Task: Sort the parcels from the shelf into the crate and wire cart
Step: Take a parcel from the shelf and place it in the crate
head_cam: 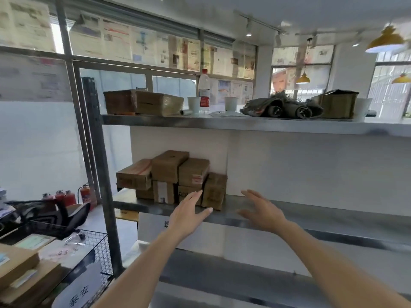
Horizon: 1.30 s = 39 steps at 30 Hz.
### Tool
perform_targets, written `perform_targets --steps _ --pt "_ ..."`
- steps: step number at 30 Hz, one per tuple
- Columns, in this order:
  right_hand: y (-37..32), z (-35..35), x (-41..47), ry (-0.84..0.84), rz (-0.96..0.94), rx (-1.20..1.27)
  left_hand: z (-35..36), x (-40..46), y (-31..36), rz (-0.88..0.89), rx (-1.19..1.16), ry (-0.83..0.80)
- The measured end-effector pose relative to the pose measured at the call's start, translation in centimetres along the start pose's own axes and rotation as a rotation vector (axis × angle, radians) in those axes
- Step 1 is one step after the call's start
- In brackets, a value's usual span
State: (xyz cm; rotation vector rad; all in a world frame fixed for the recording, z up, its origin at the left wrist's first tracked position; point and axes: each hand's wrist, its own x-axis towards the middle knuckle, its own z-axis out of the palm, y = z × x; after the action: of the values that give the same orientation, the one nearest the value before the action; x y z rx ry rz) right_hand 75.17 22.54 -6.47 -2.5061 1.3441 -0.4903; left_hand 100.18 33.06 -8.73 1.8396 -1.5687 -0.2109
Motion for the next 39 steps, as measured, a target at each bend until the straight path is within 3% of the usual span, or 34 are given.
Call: perform_targets --steps 9,19,27,34,39 --pt "8.0 -0.6 6.9 -0.048 -0.017 0.105 5.0 7.5 3.1 -0.087 -0.043 0.039" --pt "7.6 2.6 15.5 -0.115 -0.024 0.247 8.3 14.7 1.0 -0.183 -0.039 0.01" --pt "5.8 5.4 19.4 -0.158 0.047 0.489 10.6 17.9 -0.6 -0.261 -0.182 0.056" --pt "4.9 6.8 20.6 -0.185 0.17 0.795 11.1 19.2 -1.5 -0.416 -0.553 -0.005" --pt "5.1 5.9 19.8 -0.131 0.156 0.892 11.2 18.8 -1.5 -0.471 -0.786 0.021"
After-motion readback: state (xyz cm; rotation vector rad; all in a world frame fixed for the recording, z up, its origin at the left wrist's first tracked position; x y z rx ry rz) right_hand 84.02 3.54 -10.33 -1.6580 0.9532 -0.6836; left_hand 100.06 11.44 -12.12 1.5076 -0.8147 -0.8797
